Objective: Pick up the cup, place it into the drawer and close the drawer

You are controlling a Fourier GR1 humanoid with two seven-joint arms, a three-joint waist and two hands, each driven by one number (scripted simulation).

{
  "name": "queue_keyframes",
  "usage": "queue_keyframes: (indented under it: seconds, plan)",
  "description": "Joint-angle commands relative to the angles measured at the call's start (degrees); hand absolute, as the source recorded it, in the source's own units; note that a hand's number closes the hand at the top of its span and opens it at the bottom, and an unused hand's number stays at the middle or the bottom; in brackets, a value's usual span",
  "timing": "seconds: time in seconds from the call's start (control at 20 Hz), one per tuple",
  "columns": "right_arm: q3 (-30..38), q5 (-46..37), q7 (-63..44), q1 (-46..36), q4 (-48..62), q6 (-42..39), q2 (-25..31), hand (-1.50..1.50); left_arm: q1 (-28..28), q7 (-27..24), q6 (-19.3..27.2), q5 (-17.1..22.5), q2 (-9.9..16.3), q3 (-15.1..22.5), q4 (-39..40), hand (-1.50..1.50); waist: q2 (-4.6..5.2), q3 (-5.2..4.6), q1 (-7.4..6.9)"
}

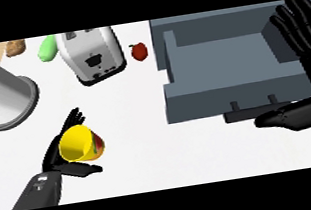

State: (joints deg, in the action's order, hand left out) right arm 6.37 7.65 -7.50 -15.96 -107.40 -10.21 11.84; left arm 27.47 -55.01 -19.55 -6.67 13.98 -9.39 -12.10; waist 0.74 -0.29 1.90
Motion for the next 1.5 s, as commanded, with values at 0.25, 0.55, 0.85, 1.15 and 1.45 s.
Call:
queue_keyframes:
  seconds: [0.25, 0.55, 0.85, 1.15, 1.45]
  plan:
    - [-0.1, -0.9, 0.5, -0.3, 0.2, 0.3, 0.0, -1.50, 2.9, -3.4, -14.2, 2.0, -2.3, -0.4, 0.5, 1.50, 0.02, -0.01, 0.13]
    - [-0.8, -1.9, -0.3, 0.4, 0.1, 0.8, -0.4, -1.50, 0.1, -13.8, 4.2, -0.2, -2.9, -0.2, -4.5, 1.50, 0.12, -0.02, -0.23]
    - [0.8, 0.5, -0.2, 0.2, 0.0, 0.0, -0.1, -1.50, 1.1, -13.8, 13.4, 5.8, -5.2, -7.5, -5.7, 1.50, -0.19, 0.07, -0.34]
    - [1.4, -0.2, 0.5, 1.4, -0.4, -0.2, 0.5, -1.50, 1.8, -15.5, 10.4, 11.3, -6.4, -12.7, -7.4, 1.50, -0.36, 0.14, -0.75]
    - [2.2, -0.5, 2.9, 1.3, 2.9, -1.7, 1.4, -1.50, 9.8, -5.6, 8.6, 9.6, -6.1, -8.5, -12.7, 1.50, -0.64, 0.27, -1.37]
